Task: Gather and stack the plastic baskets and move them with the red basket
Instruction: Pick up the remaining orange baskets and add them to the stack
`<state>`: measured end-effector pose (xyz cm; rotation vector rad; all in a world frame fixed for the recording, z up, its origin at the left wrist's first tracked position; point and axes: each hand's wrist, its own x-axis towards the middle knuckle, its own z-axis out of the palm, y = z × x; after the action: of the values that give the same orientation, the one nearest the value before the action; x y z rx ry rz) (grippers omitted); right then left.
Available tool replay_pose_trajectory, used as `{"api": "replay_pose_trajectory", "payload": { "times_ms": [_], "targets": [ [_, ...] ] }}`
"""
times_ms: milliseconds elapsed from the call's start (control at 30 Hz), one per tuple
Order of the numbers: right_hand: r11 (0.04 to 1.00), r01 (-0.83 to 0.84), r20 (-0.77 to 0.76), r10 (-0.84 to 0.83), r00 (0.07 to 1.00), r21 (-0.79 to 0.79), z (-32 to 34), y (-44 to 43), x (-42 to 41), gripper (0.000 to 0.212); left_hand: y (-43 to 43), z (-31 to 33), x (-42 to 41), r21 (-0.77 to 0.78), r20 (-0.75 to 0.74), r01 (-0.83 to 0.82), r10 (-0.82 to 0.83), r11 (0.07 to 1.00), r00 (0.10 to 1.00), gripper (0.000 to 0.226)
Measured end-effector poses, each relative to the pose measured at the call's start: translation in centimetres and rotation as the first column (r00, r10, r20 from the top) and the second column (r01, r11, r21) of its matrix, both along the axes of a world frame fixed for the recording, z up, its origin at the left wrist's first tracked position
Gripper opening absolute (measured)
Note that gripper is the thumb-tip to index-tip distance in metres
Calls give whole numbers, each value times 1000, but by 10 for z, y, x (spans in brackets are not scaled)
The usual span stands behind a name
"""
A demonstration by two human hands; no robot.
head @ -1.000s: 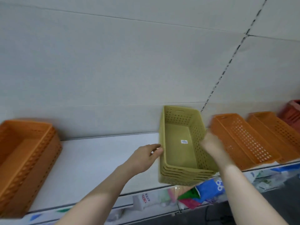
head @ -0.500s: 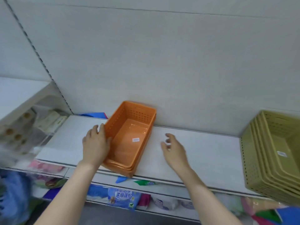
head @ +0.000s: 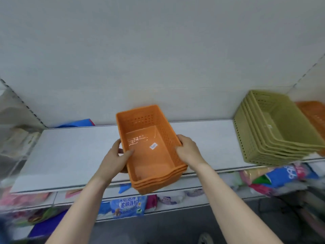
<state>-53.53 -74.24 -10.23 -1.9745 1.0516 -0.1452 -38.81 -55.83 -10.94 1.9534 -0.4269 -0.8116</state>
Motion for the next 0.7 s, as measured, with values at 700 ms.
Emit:
{"api": "replay_pose_trajectory", "payload": {
  "times_ms": [700],
  "targets": [
    [733, 671, 500, -624, 601, 109, 138, -215, -465, 29, -344, 140, -355, -430, 522, 697, -472, 574, 711, 46]
  ]
}}
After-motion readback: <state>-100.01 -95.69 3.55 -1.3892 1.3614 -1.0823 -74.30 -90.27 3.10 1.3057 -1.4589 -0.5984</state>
